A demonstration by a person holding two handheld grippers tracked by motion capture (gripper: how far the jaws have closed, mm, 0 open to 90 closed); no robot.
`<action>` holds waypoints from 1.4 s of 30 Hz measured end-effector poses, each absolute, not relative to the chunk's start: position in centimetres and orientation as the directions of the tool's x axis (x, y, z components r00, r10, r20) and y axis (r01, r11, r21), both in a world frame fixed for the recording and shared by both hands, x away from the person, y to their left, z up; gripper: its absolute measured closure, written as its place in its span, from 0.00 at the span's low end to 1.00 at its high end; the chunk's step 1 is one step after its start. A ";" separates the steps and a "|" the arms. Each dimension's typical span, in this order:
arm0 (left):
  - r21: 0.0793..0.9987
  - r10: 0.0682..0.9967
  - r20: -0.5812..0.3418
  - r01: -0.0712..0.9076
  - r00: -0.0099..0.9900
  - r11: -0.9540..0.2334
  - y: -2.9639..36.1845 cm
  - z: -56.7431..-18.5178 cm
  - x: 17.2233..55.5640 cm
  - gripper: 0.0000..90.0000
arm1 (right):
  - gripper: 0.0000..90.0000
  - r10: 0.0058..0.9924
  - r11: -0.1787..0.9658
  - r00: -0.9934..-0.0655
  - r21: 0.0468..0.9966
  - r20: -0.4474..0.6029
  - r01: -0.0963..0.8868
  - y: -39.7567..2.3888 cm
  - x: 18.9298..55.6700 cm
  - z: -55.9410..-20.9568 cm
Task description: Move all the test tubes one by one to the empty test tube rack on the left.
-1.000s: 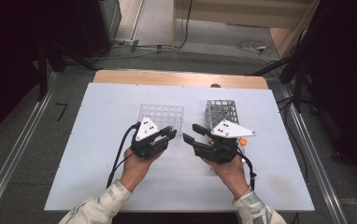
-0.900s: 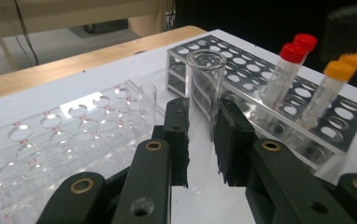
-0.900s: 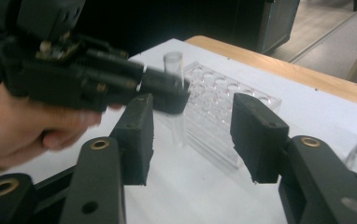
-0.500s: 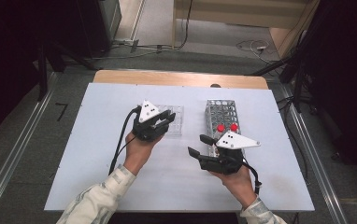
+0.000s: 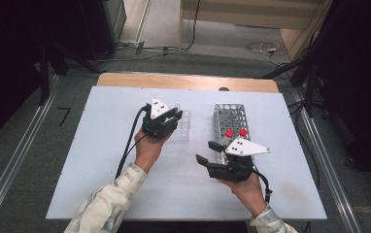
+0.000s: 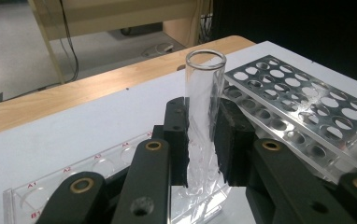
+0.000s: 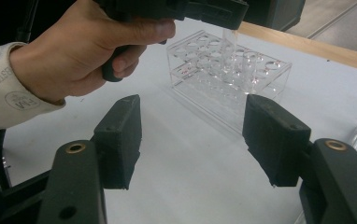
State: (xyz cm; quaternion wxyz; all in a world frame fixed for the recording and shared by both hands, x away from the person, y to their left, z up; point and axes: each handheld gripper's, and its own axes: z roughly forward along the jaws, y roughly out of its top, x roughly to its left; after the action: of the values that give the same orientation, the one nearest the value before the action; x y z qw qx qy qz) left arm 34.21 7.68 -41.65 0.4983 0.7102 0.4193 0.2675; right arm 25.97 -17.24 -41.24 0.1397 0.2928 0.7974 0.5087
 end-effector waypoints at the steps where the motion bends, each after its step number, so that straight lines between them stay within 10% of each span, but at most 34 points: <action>1: 0.932 0.863 -0.037 0.329 0.505 -0.152 7.7 -41.7 34.3 0.84 | 0.40 0.609 0.311 -0.789 0.893 0.076 0.325 -17.2 26.0 -41.2; 42: 0.914 0.872 -0.051 0.375 0.487 -0.156 7.3 -44.0 34.2 0.75 | 0.42 0.616 0.308 -0.785 0.896 0.070 0.321 -17.5 26.0 -41.2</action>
State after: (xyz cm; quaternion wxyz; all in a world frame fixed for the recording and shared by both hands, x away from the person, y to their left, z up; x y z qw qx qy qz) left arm 34.19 7.31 -44.03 0.4817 0.7153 0.4356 0.2579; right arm 26.01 -17.47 -41.24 0.1445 0.2943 0.7956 0.5095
